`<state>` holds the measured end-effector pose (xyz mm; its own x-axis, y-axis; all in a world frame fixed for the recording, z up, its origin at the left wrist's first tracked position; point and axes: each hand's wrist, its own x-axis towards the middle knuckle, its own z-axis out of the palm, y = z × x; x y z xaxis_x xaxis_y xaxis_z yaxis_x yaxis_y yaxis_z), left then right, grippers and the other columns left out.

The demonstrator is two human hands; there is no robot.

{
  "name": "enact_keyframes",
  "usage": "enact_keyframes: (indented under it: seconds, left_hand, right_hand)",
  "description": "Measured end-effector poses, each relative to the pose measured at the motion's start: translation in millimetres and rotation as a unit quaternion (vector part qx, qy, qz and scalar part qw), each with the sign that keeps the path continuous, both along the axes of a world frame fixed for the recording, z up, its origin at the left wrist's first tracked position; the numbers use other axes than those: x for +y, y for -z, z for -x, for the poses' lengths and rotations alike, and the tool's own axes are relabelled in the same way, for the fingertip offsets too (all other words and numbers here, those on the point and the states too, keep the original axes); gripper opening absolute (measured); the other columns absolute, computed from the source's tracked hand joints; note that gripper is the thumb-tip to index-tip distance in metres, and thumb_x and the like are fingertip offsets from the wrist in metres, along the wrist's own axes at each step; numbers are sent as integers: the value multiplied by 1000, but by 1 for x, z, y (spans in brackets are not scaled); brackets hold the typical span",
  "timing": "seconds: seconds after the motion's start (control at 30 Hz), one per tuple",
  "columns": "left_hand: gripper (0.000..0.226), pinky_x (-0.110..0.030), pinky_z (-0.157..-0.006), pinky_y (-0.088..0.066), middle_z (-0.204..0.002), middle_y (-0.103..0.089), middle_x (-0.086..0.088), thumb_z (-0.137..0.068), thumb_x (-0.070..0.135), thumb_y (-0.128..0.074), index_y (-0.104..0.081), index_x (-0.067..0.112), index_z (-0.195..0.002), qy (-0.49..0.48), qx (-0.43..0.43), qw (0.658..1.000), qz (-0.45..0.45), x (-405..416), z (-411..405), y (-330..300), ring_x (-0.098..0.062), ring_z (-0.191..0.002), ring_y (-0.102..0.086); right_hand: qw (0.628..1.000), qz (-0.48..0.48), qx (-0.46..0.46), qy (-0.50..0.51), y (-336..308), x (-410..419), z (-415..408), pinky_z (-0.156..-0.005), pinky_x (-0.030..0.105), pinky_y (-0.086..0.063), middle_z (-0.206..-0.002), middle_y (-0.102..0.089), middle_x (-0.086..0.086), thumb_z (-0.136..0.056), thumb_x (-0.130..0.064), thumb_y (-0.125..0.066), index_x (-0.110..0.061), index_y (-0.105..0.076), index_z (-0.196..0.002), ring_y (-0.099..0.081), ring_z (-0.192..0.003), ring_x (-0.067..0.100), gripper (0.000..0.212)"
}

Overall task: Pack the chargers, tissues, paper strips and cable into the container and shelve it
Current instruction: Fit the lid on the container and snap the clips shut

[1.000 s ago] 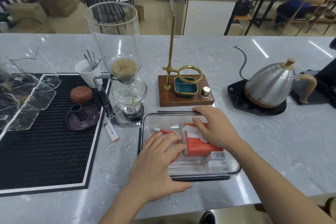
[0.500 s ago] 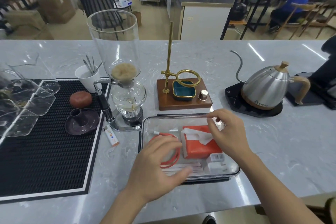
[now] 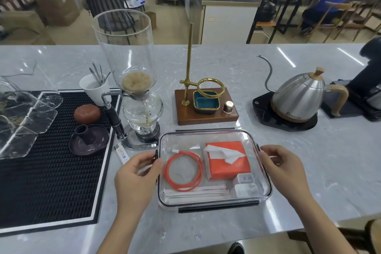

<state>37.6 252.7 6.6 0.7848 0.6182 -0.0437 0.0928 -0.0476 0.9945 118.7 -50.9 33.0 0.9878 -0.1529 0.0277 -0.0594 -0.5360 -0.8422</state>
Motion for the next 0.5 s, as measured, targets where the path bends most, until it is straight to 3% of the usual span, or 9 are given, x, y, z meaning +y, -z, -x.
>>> enact_keyframes:
  seconds: [0.1,0.2,0.3,0.4,0.5]
  left_hand:
    - [20,-13,-67,-55,-85,-79,-1,-77,4,-80,-76,17,-91,3,29,997,73,5,-1,3,-8,-76,-72]
    - [16,-22,-65,-55,-88,-79,-3,-78,9,-79,-77,16,-93,21,62,989,131,9,-2,4,-9,-72,-69]
    - [16,-29,-74,-53,-88,-79,-2,-79,11,-80,-77,15,-94,15,70,991,111,7,-4,5,-14,-80,-71]
    - [14,-28,-79,-54,-84,-79,2,-79,10,-80,-77,19,-89,7,71,994,78,6,-5,2,-13,-83,-73]
    - [13,-30,-80,-54,-83,-79,0,-78,9,-80,-77,17,-89,11,72,994,84,6,-7,-1,-16,-83,-73]
  right_hand:
    - [998,-51,44,-16,2,0,4,-71,32,-57,-78,-76,-9,-92,-20,-64,-26,-74,-88,-71,-73,8,12]
    - [992,-96,80,-27,1,1,7,-70,28,-58,-80,-77,-5,-96,-22,-58,-27,-74,-88,-73,-78,13,19]
    - [990,-111,87,-21,2,2,7,-66,22,-55,-82,-78,-4,-97,-21,-57,-22,-74,-95,-73,-81,14,17]
    - [988,-128,87,-4,6,6,6,-66,27,-57,-84,-77,3,-98,-17,-56,-16,-73,-96,-73,-83,21,17]
    - [986,-144,88,-4,7,7,5,-62,23,-56,-86,-76,7,-98,-15,-55,-15,-72,-94,-72,-83,24,18]
